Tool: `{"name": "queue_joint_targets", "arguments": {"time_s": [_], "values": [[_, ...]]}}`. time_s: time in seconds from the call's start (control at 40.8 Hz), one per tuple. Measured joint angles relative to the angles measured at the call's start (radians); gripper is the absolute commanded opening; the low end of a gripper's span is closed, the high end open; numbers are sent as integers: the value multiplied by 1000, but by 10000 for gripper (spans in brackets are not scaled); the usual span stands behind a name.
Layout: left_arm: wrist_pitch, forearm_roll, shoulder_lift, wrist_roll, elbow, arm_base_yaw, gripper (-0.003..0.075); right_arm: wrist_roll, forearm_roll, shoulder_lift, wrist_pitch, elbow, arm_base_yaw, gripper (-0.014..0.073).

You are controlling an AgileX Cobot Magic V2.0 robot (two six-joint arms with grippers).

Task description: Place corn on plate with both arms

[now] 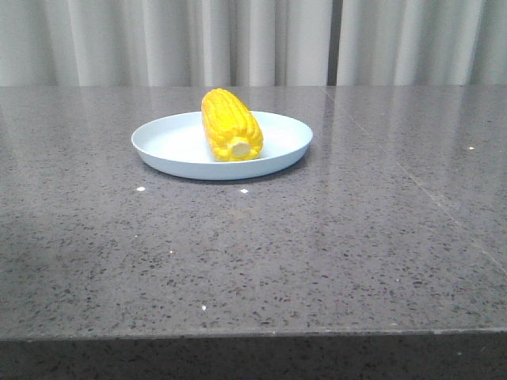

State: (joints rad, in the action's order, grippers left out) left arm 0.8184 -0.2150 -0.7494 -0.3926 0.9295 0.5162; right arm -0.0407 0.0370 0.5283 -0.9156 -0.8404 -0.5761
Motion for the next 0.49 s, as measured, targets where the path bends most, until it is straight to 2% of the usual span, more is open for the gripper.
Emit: {"name": "queue_joint_targets", "arguments": {"time_s": [0.074,0.172,0.245,0.49], "values": [[0,0,0,0,0,0,171,0,0,-4,0,1,0,44],[0,0,0,0,0,0,50,0,0,-4,0,1,0,-75],[0,0,0,0,0,0,-22,0,0,-4,0,1,0,-67],[0,0,0,0,0,0,-20,0,0,-4,-22,1,0,-68]]}}
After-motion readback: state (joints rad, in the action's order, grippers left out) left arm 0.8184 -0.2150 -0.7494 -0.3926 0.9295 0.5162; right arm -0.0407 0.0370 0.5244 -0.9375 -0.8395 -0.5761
